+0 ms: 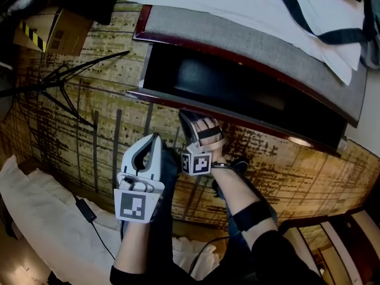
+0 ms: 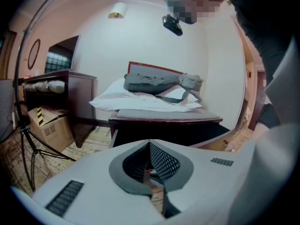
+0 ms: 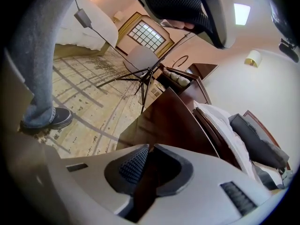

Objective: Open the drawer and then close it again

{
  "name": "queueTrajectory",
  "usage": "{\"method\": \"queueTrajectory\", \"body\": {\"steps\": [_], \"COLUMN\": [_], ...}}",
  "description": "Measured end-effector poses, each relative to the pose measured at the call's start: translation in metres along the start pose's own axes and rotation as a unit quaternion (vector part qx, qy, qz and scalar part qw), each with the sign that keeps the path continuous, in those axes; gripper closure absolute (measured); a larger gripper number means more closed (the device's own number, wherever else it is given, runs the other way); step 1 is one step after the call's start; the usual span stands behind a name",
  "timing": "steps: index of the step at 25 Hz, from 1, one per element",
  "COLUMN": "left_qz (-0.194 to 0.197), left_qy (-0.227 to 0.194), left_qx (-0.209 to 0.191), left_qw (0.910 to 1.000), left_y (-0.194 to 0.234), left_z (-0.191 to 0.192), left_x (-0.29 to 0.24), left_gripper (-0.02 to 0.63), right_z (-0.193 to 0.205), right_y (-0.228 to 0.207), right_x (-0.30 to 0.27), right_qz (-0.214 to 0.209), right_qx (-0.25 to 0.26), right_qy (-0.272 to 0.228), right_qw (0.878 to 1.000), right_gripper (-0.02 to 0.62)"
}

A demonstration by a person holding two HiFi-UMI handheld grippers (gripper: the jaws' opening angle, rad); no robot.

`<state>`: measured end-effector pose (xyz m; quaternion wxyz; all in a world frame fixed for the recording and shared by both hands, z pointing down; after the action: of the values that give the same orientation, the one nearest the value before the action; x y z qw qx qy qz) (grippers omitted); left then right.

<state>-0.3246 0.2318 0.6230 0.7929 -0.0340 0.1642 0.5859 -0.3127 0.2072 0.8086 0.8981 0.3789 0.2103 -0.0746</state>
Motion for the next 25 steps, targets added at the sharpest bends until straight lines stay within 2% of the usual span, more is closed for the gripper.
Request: {"method": "queueTrajectory", "body": {"steps": [14, 25], "left_qz": [-0.04, -0.031], "left_qy": [0.043, 0.048], "left_qx": [0.016, 0.01], "left_qw": [0.9981, 0.9983], "left_y": [0.012, 0.009], "left_z": [0.026, 0.019], "left_x": [0.034, 0.04], "left_gripper": [0.603, 0.603], "right_z": [-0.013, -0.021], "right_y": [0.019, 0.03], "right_x": [0.012, 0.018], "right_qz": [-0.027, -0.041], "right_qx": [-0.038, -0.059], "right_qy": [0.024, 0.035], "right_qw": [0.999, 0.997], "right_gripper": [0.566, 0.571]}}
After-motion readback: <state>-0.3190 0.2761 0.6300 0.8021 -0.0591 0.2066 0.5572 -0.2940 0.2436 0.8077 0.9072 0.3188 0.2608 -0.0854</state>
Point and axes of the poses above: the fingertips, and each gripper's own axes: x backward along the fingers, y to its left, z out of its underside, the point moved 1 cm from there along x, backward along the fingers, and after that the axes turned 11 degrees about -y, right-handed, at the moved point
